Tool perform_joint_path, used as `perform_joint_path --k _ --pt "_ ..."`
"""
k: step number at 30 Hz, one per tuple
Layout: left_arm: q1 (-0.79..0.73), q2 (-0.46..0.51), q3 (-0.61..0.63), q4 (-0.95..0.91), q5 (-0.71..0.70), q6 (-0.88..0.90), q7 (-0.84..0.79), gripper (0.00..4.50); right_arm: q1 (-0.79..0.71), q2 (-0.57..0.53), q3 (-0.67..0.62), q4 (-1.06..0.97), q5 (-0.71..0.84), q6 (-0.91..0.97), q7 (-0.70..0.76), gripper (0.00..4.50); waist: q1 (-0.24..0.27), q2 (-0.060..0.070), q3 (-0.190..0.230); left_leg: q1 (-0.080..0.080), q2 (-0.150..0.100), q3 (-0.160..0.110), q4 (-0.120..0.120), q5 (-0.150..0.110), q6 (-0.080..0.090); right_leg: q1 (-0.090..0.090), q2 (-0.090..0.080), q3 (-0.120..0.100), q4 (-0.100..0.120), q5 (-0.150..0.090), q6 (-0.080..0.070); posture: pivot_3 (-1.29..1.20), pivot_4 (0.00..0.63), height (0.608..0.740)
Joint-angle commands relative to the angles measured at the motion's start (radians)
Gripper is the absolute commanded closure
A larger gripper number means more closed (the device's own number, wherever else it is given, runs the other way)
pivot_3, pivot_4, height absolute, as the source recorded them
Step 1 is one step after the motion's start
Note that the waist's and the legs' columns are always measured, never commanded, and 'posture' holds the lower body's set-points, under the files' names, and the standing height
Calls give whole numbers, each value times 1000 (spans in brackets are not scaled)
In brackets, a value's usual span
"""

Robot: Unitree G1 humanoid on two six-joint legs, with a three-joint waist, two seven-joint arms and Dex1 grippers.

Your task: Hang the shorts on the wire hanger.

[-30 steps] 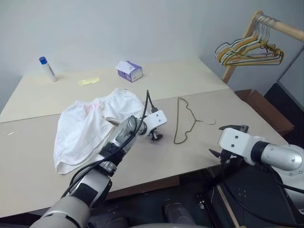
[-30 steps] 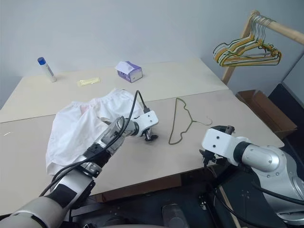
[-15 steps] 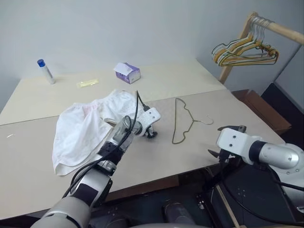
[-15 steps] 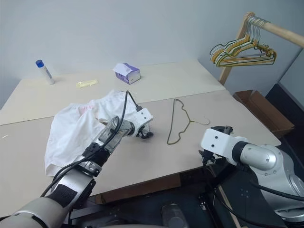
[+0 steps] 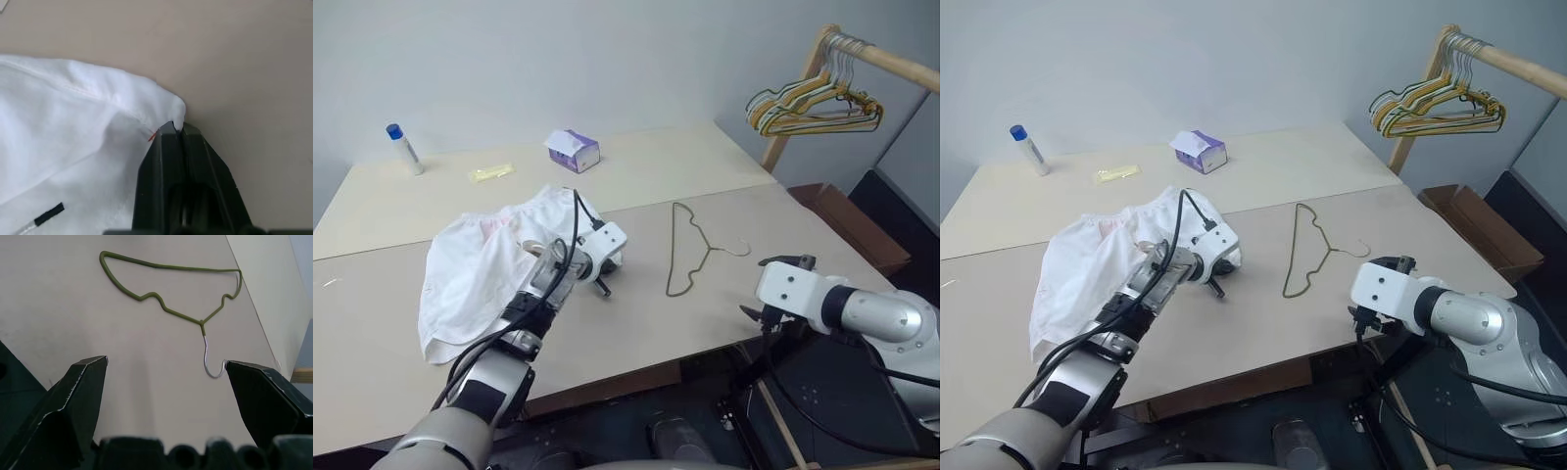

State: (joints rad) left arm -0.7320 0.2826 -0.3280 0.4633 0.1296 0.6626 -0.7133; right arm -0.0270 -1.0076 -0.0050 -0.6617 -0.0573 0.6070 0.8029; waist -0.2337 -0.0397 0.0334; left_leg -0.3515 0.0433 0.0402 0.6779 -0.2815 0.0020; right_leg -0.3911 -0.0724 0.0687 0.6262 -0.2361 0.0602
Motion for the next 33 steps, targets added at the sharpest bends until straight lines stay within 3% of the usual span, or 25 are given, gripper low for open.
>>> perform_joint_path --k 1,9,13,17,26,33 --pt "83 77 62 -276 -134 148 -145 4488 -53 3 12 11 -7 -43 3 0 2 0 0 -1 0 -1 -1 0 0 -1 0 0 0 0 0 -143 0 740" --pt "353 385 124 -866 -315 344 -275 4488 -277 79 189 174 -61 -170 16 0 70 1 1 -3 -1 -3 0 0 0 -11 -1 1 2 5 -7 -16 0 740" --pt "527 568 207 -1034 -391 276 -360 4488 -380 133 296 289 -135 -311 26 0 106 1 2 -3 0 0 0 0 0 -12 0 1 2 4 -9 30 0 740" --pt "766 726 378 -1128 -420 148 -431 4488 -484 235 391 434 -172 -494 33 0 159 0 3 -3 1 6 0 0 0 -13 0 0 2 4 -11 86 0 740" --pt "1031 739 745 -1218 -534 94 -486 4488 -673 446 595 849 -379 -909 -46 0 242 1 4 -2 2 10 0 0 0 -14 0 -2 3 3 -14 182 0 740" --pt "1112 748 860 -1241 -553 100 -486 4488 -794 521 678 1152 -594 -1098 -251 0 261 2 4 -2 2 10 0 1 -1 -14 0 -3 5 1 -17 236 0 740"
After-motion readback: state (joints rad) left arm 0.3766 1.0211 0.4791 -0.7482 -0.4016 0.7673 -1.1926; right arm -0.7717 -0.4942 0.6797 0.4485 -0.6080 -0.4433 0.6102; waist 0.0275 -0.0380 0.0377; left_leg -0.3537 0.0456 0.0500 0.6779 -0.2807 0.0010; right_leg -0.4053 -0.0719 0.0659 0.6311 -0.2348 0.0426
